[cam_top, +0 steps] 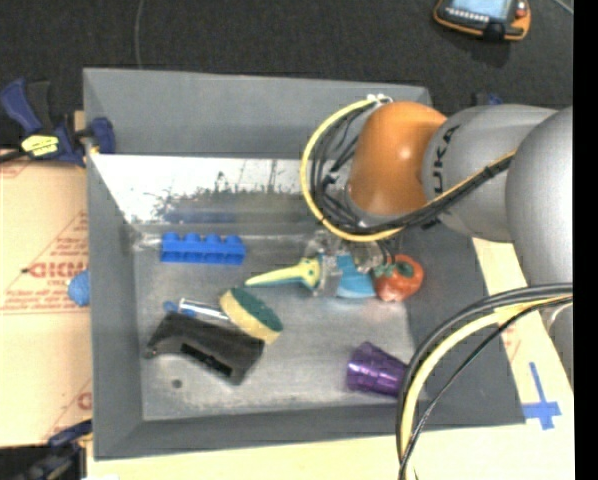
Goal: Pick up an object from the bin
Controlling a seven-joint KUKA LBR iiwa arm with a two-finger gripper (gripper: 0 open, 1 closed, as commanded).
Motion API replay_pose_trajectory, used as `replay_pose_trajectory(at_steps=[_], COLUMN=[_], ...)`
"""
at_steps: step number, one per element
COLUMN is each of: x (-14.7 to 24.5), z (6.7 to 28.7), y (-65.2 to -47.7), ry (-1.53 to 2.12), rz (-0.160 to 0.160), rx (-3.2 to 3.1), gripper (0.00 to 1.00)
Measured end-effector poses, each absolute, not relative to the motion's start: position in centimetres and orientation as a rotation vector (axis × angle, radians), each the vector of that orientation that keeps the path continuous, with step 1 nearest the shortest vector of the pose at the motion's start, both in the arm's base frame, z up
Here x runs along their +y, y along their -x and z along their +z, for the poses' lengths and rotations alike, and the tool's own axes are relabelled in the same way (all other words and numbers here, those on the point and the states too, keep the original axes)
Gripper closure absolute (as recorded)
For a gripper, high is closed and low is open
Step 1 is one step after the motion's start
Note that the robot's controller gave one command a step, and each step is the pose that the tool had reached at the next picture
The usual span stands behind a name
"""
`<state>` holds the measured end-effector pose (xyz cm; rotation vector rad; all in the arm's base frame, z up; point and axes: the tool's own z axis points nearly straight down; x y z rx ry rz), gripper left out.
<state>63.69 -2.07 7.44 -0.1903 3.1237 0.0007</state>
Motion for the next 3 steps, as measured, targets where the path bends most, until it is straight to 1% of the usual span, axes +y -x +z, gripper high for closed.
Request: replay_pose_trajectory(at_steps=[1,2,3], x=[-2.1,-2.1,-2.1], z=[8.4,9.9,13.8], y=[-63.6,-63.7,-63.6], ry=[0.19,0.188,0.187], rz=[0.001,0.0,0.0], rx=[3.125,3.119,3.127], gripper=[1.0,1.0,1.0])
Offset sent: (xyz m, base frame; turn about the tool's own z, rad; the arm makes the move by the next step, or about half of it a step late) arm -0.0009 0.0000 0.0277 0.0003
